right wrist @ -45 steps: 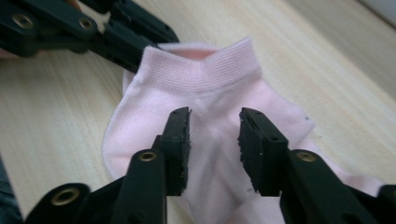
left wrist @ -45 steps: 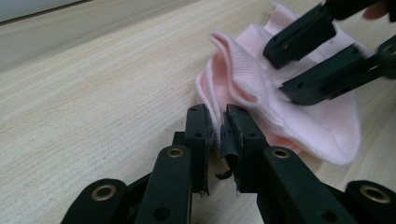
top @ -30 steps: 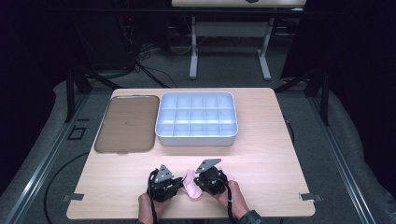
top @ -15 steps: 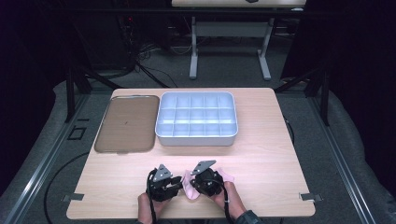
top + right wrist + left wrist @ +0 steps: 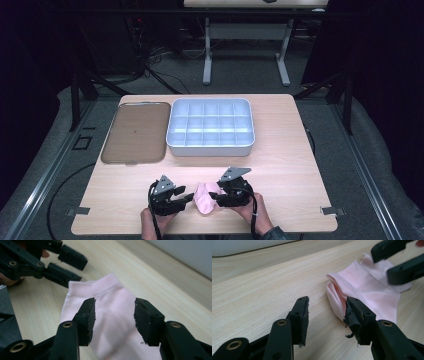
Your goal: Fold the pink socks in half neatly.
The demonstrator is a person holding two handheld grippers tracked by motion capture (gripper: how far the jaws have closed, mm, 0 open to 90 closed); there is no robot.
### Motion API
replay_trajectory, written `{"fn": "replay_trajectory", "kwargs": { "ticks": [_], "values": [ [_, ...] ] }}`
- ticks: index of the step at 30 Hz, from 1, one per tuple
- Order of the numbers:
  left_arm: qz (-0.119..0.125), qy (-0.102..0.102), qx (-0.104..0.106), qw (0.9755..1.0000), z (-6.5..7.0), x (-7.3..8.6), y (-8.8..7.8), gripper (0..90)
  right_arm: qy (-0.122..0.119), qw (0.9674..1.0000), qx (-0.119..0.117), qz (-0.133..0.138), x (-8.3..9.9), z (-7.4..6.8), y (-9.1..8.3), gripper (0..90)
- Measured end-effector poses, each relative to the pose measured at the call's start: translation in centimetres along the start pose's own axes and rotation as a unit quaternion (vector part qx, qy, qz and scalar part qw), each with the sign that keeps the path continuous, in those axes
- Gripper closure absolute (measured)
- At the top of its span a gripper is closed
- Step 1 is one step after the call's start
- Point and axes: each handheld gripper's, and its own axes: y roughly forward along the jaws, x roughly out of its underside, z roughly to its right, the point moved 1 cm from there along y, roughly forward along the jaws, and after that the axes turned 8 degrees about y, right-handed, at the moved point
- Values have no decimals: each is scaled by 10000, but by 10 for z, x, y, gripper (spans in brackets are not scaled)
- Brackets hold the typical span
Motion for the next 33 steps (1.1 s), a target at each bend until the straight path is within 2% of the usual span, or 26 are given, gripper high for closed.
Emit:
{"fn": "replay_trajectory", "kwargs": {
  "ticks": [2,3,5,7,12,15,18,20,27,33],
  "values": [
    [3,11,-3,10000,-1,0,-2,551,104,9999,125,50,1,4,-8,441],
    [27,-58,-25,10000,-1,0,-4,554,150,9996,248,78,2,7,-12,427],
    [158,-98,-15,9998,-1,-2,-10,567,279,9985,458,73,6,14,-21,429],
    [213,-38,-2,9998,1,-6,-14,599,368,9968,710,43,12,22,-28,428],
    [235,168,72,9996,7,-14,-16,770,785,9904,1134,-92,28,40,-37,438],
    [146,307,134,9993,11,-16,-10,834,944,9881,1204,-169,37,48,-37,453],
    [14,386,80,9992,12,-15,-2,852,1017,9859,1299,-275,43,53,-34,469],
    [-87,343,87,9993,9,-13,3,857,1021,9855,1332,-266,44,55,-33,475],
    [-286,294,160,9990,4,-7,13,831,1028,9861,1265,-325,46,59,-28,512],
    [-275,190,271,9991,3,-1,15,830,932,9881,1172,-351,46,56,-25,650]
  ]
}}
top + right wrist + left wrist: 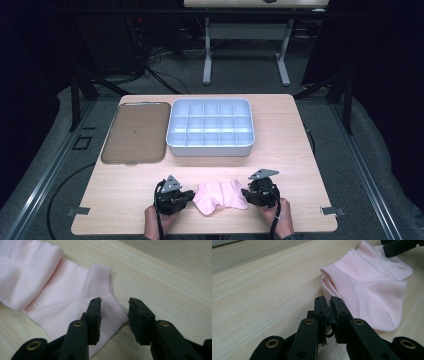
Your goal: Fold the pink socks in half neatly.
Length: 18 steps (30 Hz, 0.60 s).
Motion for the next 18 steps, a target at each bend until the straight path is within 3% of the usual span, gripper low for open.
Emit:
{"fn": "replay_trajectory", "kwargs": {
  "ticks": [6,10,13,18],
  "values": [
    [294,-287,72,9991,-4,-9,-9,714,-24,10000,7,24,0,-1,1,684],
    [200,-259,125,9994,-4,-17,-4,689,-23,10000,-1,12,0,-1,1,689],
    [-53,-202,117,9997,-2,-16,5,733,-19,10000,15,16,0,-1,1,703],
    [-34,-226,89,9997,-1,-13,7,864,18,10000,-48,45,0,-1,1,786]
  ]
}}
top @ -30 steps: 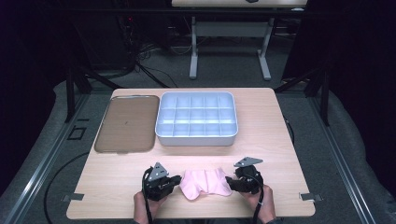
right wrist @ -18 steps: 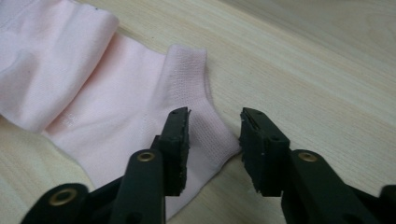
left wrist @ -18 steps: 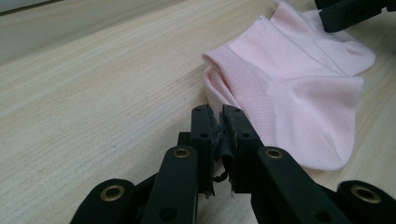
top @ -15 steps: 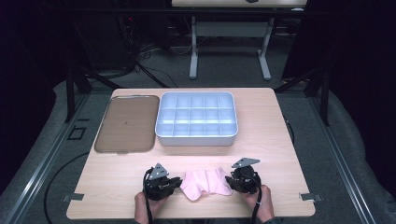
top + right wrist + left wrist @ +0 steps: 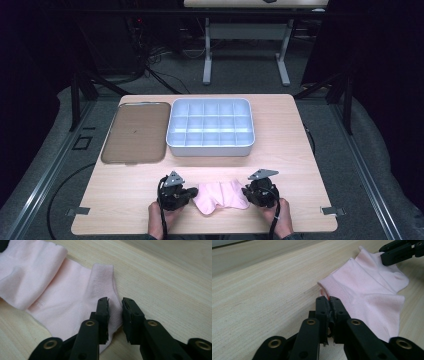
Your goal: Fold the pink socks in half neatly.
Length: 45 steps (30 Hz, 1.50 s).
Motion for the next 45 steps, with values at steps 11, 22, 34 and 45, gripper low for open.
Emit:
{"fn": "replay_trajectory", "kwargs": {
  "ticks": [11,22,34,45],
  "values": [
    [125,70,-71,9999,-1,6,1,881,222,9995,-215,32,0,3,-3,833],
    [142,147,-192,9996,1,8,1,878,133,9988,-311,365,-10,-11,-27,831],
    [140,144,-194,9996,0,8,1,875,-307,9981,-427,323,-32,-41,-45,826],
    [141,149,-186,9996,0,8,1,871,-543,9969,-561,62,-51,-66,-39,824]
  ]
}}
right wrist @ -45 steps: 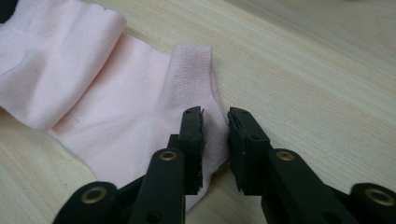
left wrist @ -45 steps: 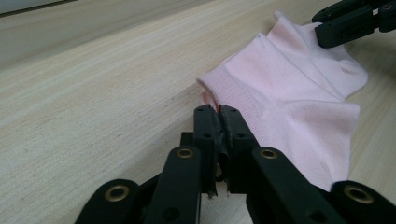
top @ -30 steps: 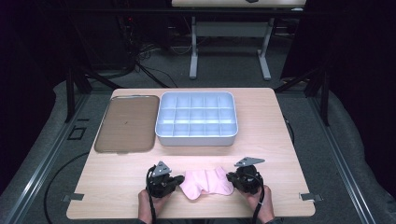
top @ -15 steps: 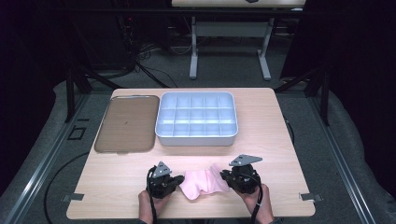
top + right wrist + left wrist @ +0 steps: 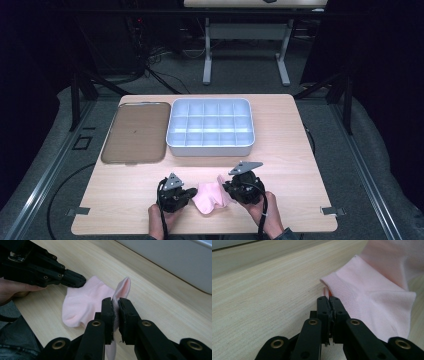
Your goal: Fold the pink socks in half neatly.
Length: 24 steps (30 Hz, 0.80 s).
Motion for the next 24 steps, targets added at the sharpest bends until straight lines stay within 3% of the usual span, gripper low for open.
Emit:
{"fn": "replay_trajectory", "kwargs": {
  "ticks": [13,24],
  "values": [
    [2,0,7,10000,0,0,0,871,-240,9980,-238,-536,-19,-23,31,824],
    [1,4,10,10000,0,0,0,870,-267,9973,-394,-564,-23,-34,53,825]
  ]
}}
